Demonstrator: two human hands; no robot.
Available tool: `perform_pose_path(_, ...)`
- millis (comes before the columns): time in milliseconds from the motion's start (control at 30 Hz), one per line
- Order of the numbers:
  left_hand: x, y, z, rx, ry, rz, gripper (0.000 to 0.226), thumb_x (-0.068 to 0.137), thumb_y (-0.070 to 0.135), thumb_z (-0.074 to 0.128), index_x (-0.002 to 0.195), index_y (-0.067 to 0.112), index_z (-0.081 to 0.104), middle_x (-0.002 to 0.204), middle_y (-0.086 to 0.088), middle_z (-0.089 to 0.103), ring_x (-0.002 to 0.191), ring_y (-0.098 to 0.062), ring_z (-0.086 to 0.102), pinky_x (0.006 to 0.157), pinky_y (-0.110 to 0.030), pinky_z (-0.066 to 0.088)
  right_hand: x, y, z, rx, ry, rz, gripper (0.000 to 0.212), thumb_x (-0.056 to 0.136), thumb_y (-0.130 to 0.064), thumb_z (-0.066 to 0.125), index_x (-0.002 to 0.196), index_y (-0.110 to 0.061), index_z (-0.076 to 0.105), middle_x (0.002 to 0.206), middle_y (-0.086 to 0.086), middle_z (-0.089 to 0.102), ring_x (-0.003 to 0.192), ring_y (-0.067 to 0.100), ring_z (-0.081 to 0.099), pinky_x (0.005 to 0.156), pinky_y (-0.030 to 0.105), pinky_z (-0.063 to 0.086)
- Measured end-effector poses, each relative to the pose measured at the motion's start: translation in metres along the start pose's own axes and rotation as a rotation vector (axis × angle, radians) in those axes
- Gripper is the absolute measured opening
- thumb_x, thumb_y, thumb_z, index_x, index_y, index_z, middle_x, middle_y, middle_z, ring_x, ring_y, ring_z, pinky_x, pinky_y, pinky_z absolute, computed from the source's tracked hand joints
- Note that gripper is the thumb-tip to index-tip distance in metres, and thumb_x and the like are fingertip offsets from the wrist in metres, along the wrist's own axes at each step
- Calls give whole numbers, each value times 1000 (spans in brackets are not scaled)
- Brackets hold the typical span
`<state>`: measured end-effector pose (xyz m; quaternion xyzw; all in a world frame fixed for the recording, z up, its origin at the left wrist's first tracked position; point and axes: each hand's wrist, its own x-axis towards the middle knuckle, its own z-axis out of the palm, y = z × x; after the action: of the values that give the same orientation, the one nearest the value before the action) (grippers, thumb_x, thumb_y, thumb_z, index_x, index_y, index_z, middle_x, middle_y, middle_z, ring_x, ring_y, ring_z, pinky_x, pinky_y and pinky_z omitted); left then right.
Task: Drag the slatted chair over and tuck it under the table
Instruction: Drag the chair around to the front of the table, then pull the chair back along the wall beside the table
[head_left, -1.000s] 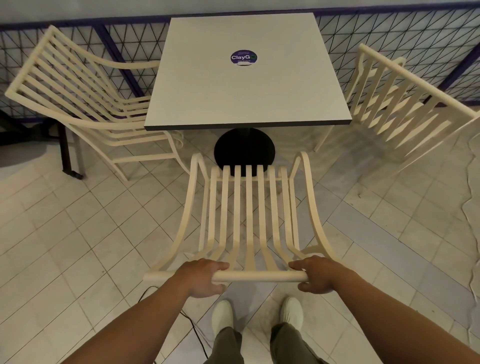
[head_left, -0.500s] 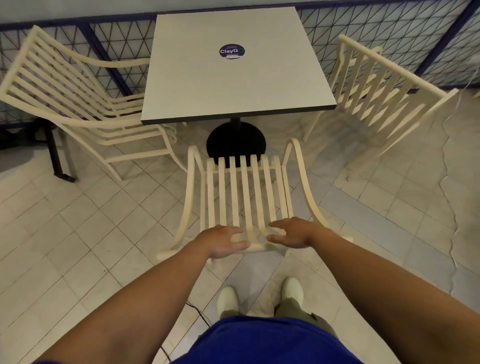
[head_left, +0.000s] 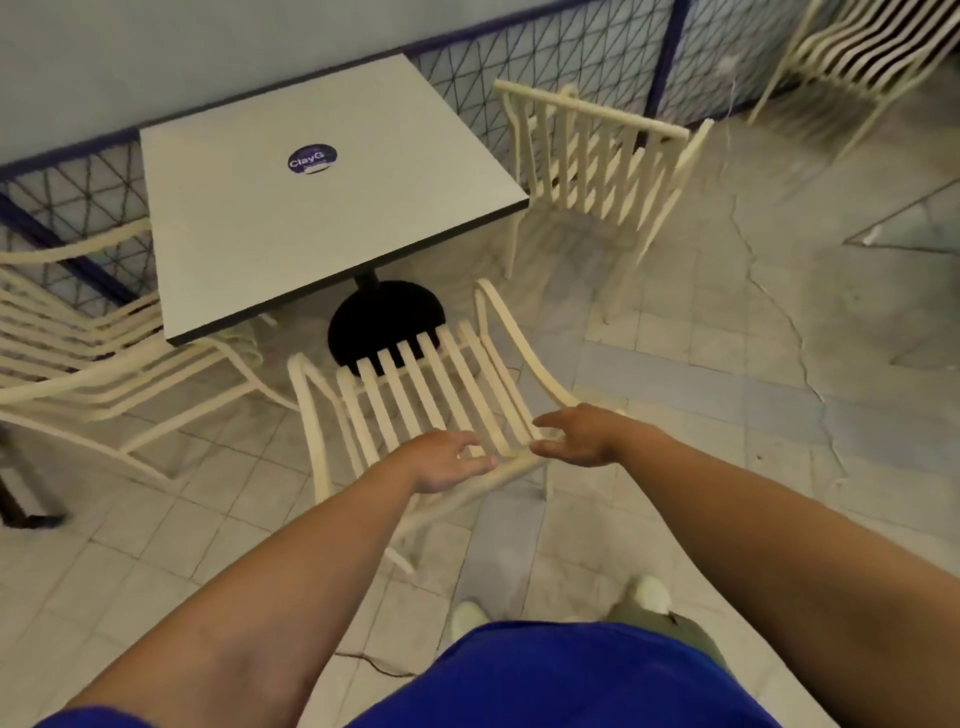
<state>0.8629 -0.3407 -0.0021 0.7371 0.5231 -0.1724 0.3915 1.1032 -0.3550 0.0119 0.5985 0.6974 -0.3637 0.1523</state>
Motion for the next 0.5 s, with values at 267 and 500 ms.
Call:
perform_pose_path(267,52,140,-4,141,-14,120,71,92,69,48,149,26,46,149,-4,50,133,-22,47,107,-38,39,-52,133,-12,105,150,75,67,95,-63,44,150,-25,39,155,1,41,140,25,38,114,40,30)
perform_pose_path(500,93,276,29,176,-33,163,72,90,71,50,148,27,46,149,-4,50,133,-21,48,109,-37,38,-101,265,-32,115,153,122,66,96,-60,44,151,-24,37,155,0,40,140,23,38,114,38,30)
